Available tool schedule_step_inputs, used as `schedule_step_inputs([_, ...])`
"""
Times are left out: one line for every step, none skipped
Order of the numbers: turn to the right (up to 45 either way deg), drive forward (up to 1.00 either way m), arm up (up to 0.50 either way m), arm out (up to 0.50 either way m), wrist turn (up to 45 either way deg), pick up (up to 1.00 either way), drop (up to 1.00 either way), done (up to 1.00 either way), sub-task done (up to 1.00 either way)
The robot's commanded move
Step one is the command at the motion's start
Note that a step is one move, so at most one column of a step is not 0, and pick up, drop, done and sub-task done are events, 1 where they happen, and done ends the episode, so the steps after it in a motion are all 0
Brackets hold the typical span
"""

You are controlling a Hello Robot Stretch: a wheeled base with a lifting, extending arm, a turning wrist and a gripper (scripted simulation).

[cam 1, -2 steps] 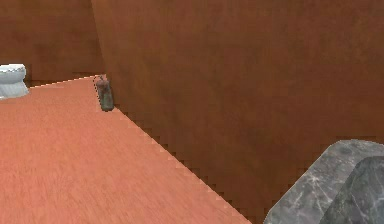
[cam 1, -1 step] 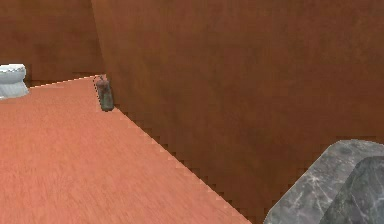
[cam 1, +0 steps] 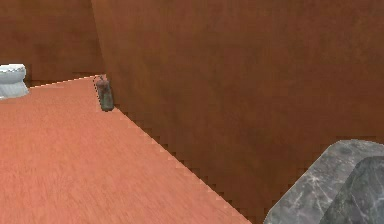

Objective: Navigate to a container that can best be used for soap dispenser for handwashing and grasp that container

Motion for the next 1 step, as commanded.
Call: schedule_step_inputs([0.0, 0.00, 0.00, 0.00, 0.0, 1.00, 0.00, 0.00, 0.00])
